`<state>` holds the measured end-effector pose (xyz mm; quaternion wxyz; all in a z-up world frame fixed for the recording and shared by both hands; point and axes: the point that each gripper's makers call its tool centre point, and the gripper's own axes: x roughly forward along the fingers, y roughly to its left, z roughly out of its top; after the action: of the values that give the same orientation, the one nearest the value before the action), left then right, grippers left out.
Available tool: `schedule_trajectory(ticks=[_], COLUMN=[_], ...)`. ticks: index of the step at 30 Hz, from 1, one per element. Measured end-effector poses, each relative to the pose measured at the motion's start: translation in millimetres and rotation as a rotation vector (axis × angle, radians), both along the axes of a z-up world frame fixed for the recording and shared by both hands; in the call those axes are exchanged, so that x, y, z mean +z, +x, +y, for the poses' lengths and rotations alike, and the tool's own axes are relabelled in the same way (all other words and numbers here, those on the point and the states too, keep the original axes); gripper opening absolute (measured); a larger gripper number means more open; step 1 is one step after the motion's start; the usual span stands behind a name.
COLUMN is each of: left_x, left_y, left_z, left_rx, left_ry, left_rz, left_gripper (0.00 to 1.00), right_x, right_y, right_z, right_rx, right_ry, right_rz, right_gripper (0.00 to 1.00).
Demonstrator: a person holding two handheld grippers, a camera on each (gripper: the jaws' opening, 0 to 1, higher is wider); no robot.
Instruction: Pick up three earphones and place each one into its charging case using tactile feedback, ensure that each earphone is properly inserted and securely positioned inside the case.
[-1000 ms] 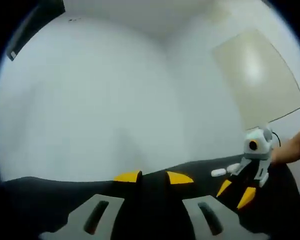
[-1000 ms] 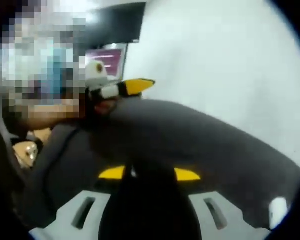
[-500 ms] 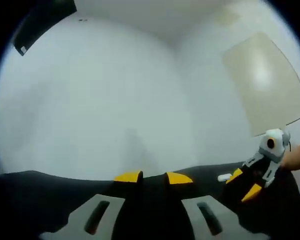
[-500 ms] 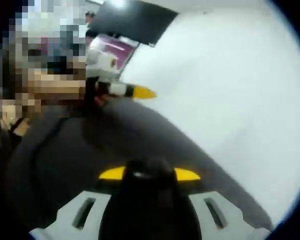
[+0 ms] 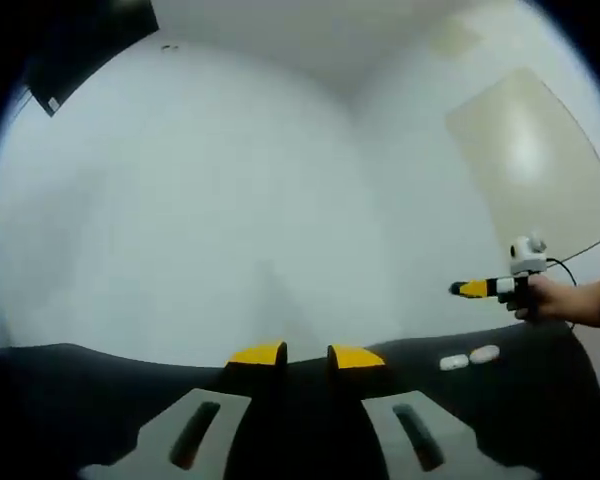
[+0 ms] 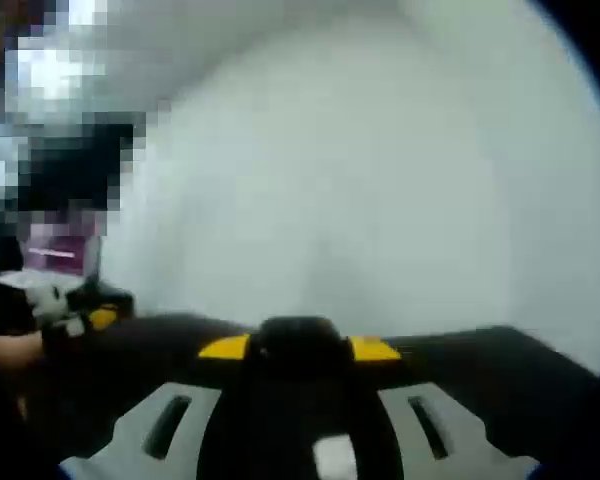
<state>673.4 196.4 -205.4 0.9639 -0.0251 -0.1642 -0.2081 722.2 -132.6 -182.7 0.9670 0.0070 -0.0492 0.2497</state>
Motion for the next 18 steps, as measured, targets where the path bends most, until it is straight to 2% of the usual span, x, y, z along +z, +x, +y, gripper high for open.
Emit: schedule_trajectory(ticks=[3,5,6,9,10,13,14,18], left_x=[-0.7,-1.2,-1.8,-2.9,-2.9,-2.3,-1.8,0.0], left_y=[-0.2,-0.8,-0.8,-0.6,-0.7,-0.4,-0.6,-0.1], left_z=[-1.6,-2.2,-2.0,-1.0,-0.7,-0.3,-0.9,-4.2], left_rx=[-0.003,-0.003,-0.001,0.004,0.005,0.004,0.001,-0.010], left_ry=[0.007,0.009,0.010,0.015,0.014,0.012,0.011,0.014], left_rz=[0.002,0.003,0.006,0.010,0.010,0.009,0.007,0.004], left_gripper=[0.15,0.15,0.15,0.15,0.15,0.15,0.15,0.15], right_x=[-26.4,-45.0,-53.6,-91.1,-98.8,-108.2,-112.9,-118.9], right_y=[7.4,18.4,28.8,52.1,58.9,71.9,72.9,78.9], right_z=[27.0,42.8,45.6,51.0,48.5,40.5,35.2,25.7], right_rx=[0.053,0.058,0.042,0.028,0.014,-0.015,-0.022,-0.018], right_ry=[-0.130,-0.234,-0.287,-0.425,-0.453,-0.484,-0.488,-0.445], right_rz=[0.077,0.123,0.136,0.264,0.289,0.309,0.340,0.372], right_gripper=[0.36,0.36,0.36,0.36,0.36,0.36,0.36,0.36])
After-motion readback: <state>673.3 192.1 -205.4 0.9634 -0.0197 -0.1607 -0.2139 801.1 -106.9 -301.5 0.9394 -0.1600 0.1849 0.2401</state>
